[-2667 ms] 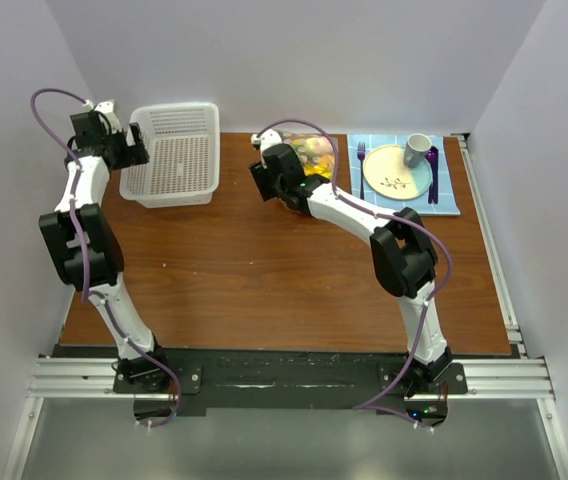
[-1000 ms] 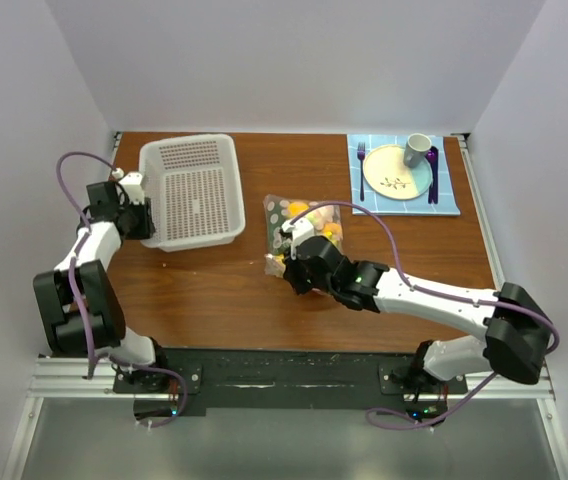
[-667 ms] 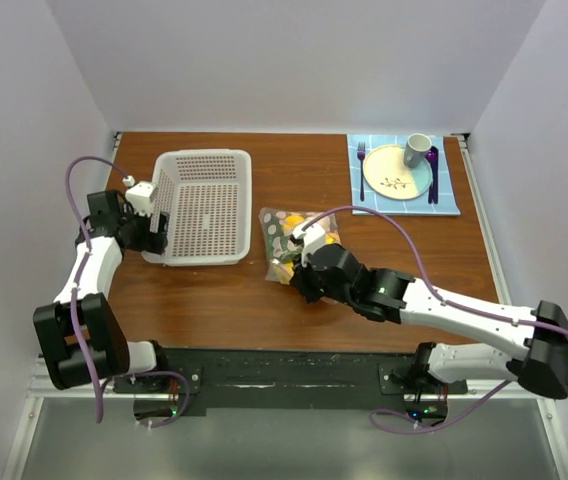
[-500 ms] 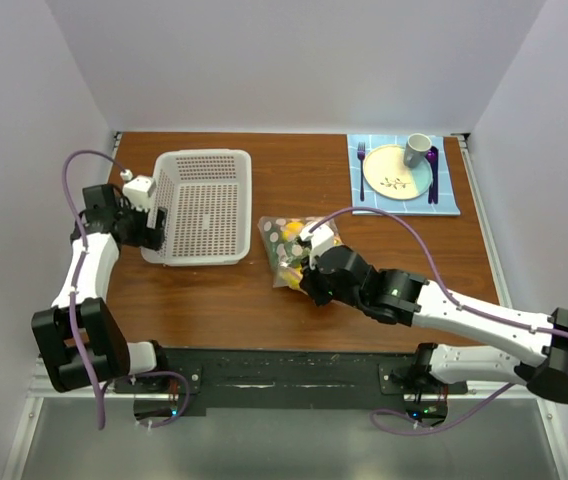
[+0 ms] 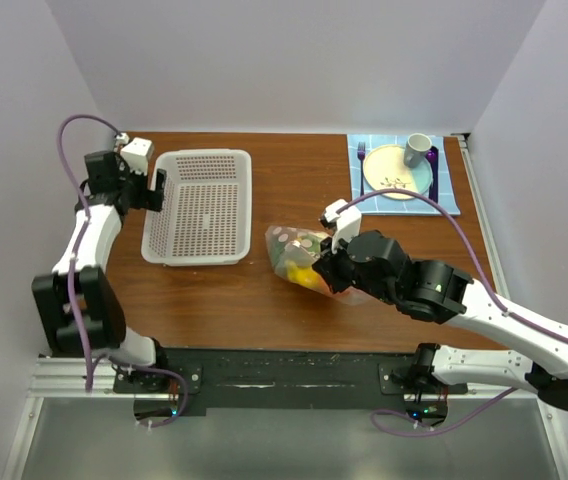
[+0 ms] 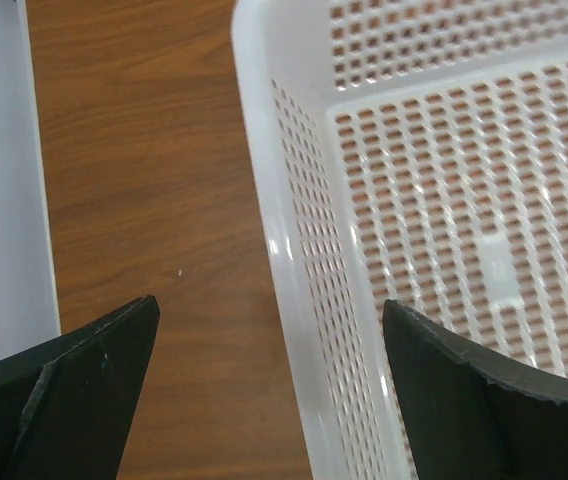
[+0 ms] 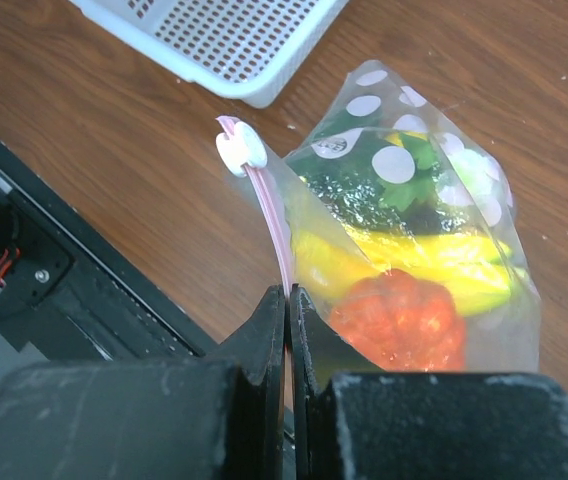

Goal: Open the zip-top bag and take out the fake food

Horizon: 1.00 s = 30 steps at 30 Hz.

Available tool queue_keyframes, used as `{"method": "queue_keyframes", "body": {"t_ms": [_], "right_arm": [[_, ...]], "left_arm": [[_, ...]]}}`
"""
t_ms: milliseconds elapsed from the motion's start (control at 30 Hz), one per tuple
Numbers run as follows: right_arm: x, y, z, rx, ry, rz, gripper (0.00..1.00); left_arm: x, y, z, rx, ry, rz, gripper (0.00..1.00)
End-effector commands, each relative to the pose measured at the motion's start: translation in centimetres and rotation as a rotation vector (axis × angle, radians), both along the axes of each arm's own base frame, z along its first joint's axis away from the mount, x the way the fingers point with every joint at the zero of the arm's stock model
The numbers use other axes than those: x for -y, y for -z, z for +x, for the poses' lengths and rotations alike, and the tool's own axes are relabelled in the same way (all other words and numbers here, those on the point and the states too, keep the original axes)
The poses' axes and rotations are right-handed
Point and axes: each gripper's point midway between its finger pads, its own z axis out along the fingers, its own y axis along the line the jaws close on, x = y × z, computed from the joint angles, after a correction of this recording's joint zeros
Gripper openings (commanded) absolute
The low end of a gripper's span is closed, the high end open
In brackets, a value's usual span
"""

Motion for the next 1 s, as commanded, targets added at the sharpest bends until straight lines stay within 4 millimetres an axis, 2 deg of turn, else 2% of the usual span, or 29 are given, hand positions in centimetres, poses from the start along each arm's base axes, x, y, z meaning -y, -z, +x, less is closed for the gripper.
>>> {"method": "queue_keyframes", "body": {"t_ms": [0, 33, 67, 100, 133, 167, 233, 267, 333, 367, 433, 467, 700, 767, 967], "right_arm": [[1.1, -2.5, -0.3, 0.043, 0.009, 0.042, 0.0], [1.4, -2.8, -0.4, 0.047, 0.013, 0.053, 0.0], [1.6, -2.8, -0.5, 0.046, 0.014, 0.056, 0.0], [1.7, -2.8, -0.6, 0.042, 0.019, 0.062, 0.0], [1.9, -2.8, -0.7, 0.042, 0.022, 0.065, 0.0], [2.2, -2.9, -0.7, 0.044, 0.027, 0.069, 0.0], [2.4, -3.0, -0.7, 0.045, 0.033, 0.073, 0.0], [2.6, -3.0, -0.6, 0.049, 0.041, 0.067, 0.0], [2.8, -3.4, -0.5, 0.062, 0.051, 0.067, 0.0], [3.0, -3.7, -0.3, 0.074, 0.061, 0.068, 0.0], [3.1, -4.4, 0.1, 0.098, 0.067, 0.069, 0.0], [3.0, -4.4, 0.3, 0.104, 0.072, 0.062, 0.0], [1.9, -5.0, 1.4, 0.156, 0.07, 0.04, 0.0], [1.6, -4.9, 1.6, 0.162, 0.064, 0.034, 0.0], [0.8, -5.7, 2.3, 0.199, 0.051, 0.013, 0.0]], "left_arm": [[-2.5, -1.8, 7.1, 0.087, -0.128, -0.037, 1.0], [-2.5, -1.7, 7.9, 0.081, -0.134, -0.053, 1.0], [-2.5, 0.3, 8.6, 0.028, -0.139, -0.078, 1.0], [-2.2, -0.9, 9.9, 0.051, -0.133, -0.109, 1.0], [-2.1, -0.6, 10.4, 0.039, -0.133, -0.126, 1.0], [-2.1, 0.8, 10.8, 0.007, -0.138, -0.143, 1.0], [-1.8, 1.3, 11.1, -0.008, -0.139, -0.169, 1.0], [-1.6, 1.4, 11.1, -0.005, -0.132, -0.176, 0.94], [-0.8, 3.2, 10.0, -0.043, -0.104, -0.192, 0.76], [-0.6, 4.1, 8.9, -0.061, -0.102, -0.193, 0.6], [-0.3, 4.9, 7.7, -0.071, -0.085, -0.181, 0.48], [-0.2, 5.6, 6.4, -0.084, -0.087, -0.174, 0.4], [0.6, 7.3, 1.6, -0.137, -0.055, -0.137, 0.38], [1.1, 7.2, 0.3, -0.137, -0.038, -0.138, 0.33], [2.9, 6.7, -3.3, -0.15, 0.036, -0.156, 0.32]]}}
